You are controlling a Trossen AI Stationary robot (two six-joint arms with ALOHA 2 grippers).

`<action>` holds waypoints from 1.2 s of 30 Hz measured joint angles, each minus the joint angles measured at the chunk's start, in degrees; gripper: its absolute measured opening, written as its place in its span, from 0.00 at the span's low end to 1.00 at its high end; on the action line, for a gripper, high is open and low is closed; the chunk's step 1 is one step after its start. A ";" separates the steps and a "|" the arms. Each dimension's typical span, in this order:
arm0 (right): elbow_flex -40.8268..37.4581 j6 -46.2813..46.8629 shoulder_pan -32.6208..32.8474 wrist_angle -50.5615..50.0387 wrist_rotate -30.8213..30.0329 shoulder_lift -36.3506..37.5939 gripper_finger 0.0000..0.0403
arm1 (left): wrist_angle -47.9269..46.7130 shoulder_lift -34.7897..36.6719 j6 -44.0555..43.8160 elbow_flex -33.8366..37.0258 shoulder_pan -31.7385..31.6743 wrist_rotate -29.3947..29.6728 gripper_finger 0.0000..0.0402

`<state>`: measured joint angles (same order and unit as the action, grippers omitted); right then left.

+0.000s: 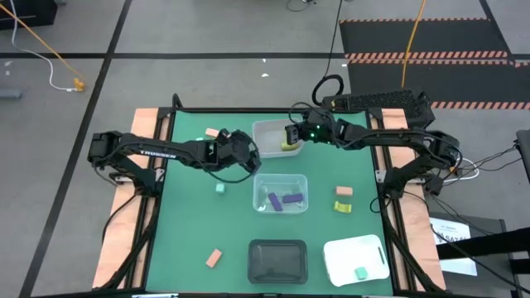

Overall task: Sort & place blocks by color
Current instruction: Put the left green block into the gray bin, then put the bottom blue block into the white bin

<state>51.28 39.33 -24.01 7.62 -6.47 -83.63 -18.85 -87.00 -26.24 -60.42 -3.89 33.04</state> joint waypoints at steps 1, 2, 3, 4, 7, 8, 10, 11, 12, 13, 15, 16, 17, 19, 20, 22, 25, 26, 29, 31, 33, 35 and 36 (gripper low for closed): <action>-0.53 -0.01 -0.02 0.14 -1.28 0.02 0.14 | -1.75 0.00 -2.41 0.00 -0.15 0.00 0.62; -1.13 -0.03 -0.02 0.40 -2.58 0.02 0.14 | -3.38 0.00 -4.78 0.00 -0.32 -0.02 0.62; -1.71 -0.01 -0.04 0.63 -3.50 0.02 0.14 | -5.06 0.00 -7.00 0.00 -0.37 -0.26 0.62; -2.31 0.00 -0.04 0.66 -4.14 0.02 0.14 | -6.74 0.00 -9.18 0.00 -0.48 -1.02 0.62; -4.48 0.38 -0.04 1.27 -4.25 0.02 0.14 | -12.71 0.00 -15.06 0.00 -0.86 -4.88 0.62; -5.36 0.69 -0.04 1.40 -4.25 0.02 0.14 | -15.06 0.00 -17.00 0.00 -1.01 -6.11 0.62; -6.83 1.78 -0.04 2.17 -4.23 0.02 0.15 | -19.90 0.00 -20.09 0.00 -1.30 -7.46 0.62; -7.61 2.22 -0.03 3.44 -4.21 0.02 0.16 | -22.27 0.00 -21.64 0.00 -1.32 -7.61 0.62; -8.50 2.64 -0.02 5.32 -4.16 0.02 0.16 | -24.57 0.00 -23.14 0.03 -1.32 -7.62 0.62; -9.45 3.01 -0.02 7.35 -4.03 0.02 0.17 | -26.53 0.00 -24.62 0.04 -1.34 -7.66 0.62; -11.07 3.42 -0.02 11.66 -3.94 0.02 0.18 | -29.69 0.00 -27.47 0.07 -1.30 -8.21 0.62; -11.58 3.45 -0.02 13.59 -3.92 0.02 0.19 | -30.91 0.00 -28.61 0.07 -1.30 -9.02 0.62; -12.01 3.45 -0.02 15.21 -3.92 0.02 0.20 | -32.05 0.00 -29.48 0.07 -1.30 -10.12 0.62; -12.60 3.09 -0.02 15.71 -3.92 0.06 0.22 | -32.33 0.00 -30.41 0.43 -1.30 -12.39 0.62; -12.85 2.64 -0.02 15.50 -3.90 0.06 0.23 | -31.71 0.00 -30.89 0.88 -1.28 -13.12 0.62; -13.07 1.55 -0.02 15.52 -3.84 0.06 0.26 | -30.37 -0.02 -31.76 1.87 -1.27 -13.71 0.62; -13.07 0.16 0.00 16.27 -2.95 0.06 0.33 | -30.73 -0.04 -33.30 2.19 -1.28 -13.78 0.62; -13.07 0.01 0.00 16.68 -2.14 0.06 0.36 | -30.80 -0.04 -33.79 2.19 -1.30 -14.16 0.62; -13.07 0.35 0.09 18.71 -0.64 0.06 0.43 | -30.81 -0.04 -35.93 2.19 -1.20 -17.18 0.62; -13.07 0.40 0.33 20.07 -0.04 0.06 0.47 | -30.83 -0.04 -37.42 2.19 -0.74 -19.29 0.62; -13.07 0.45 0.65 22.80 1.32 0.06 0.50 | -30.82 -0.04 -39.03 2.19 0.17 -20.16 0.62; -13.07 0.46 1.20 25.98 3.10 0.06 0.51 | -30.82 -0.04 -40.87 2.19 1.23 -20.24 0.62; -13.07 0.47 1.57 27.31 3.99 0.06 0.51 | -30.83 -0.04 -41.85 2.19 1.79 -20.24 0.62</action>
<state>38.22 39.80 -22.44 34.94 -2.49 -83.57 -49.68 -87.05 -68.09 -58.24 -2.11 12.80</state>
